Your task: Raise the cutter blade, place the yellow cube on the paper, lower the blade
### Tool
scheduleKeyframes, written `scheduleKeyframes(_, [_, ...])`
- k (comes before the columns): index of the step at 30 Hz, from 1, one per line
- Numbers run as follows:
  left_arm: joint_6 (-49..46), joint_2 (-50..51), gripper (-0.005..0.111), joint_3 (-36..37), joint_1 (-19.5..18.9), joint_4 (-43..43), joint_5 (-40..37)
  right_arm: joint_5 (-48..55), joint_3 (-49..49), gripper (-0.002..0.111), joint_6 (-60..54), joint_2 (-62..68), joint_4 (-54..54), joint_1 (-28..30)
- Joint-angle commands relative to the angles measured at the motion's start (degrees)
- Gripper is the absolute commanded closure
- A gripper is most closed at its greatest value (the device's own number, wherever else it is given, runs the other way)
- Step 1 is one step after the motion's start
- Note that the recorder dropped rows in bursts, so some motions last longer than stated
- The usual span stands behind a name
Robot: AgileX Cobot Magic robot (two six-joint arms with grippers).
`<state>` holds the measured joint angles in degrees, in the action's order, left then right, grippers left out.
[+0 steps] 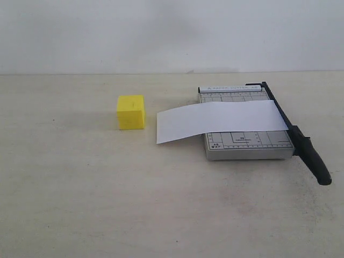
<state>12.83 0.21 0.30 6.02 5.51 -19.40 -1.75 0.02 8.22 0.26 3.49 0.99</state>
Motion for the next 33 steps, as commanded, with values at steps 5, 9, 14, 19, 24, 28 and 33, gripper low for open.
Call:
scheduleKeyframes(5, [0.35, -0.21, 0.102, -0.3, -0.11, 0.1, 0.54, -5.14, -0.02, 0.108, 6.47, -0.26, 2.36, -0.14])
scheduleKeyframes(9, [0.35, -0.21, 0.102, -0.3, -0.11, 0.1, 0.54, -9.03, -0.02, 0.108, 8.0, 12.41, 2.16, -0.14])
scheduleKeyframes(14, [0.35, -0.21, 0.102, -0.3, -0.11, 0.1, 0.54, -10.07, -0.02, 0.108, 8.62, 40.94, 1.77, -1.36])
scheduleKeyframes(19, [0.35, -0.21, 0.102, -0.3, -0.11, 0.1, 0.54, -13.41, -3.97, 0.106, 9.45, 62.08, -6.17, -6.48])
scheduleKeyframes(24, [0.35, -0.21, 0.102, -0.3, -0.11, 0.1, 0.54, -13.41, -7.48, 0.065, 11.22, 66.98, -15.36, -14.08])
scheduleKeyframes(28, [0.35, -0.21, 0.102, -0.3, -0.11, 0.1, 0.54, -13.67, -8.18, 0.045, 11.22, 66.98, -11.67, -15.29])
scheduleKeyframes(33, [0.35, -0.21, 0.102, -0.3, -0.11, 0.1, 0.54, -14.4, -8.18, 0.05, 7.55, 66.98, -9.7, -15.29])
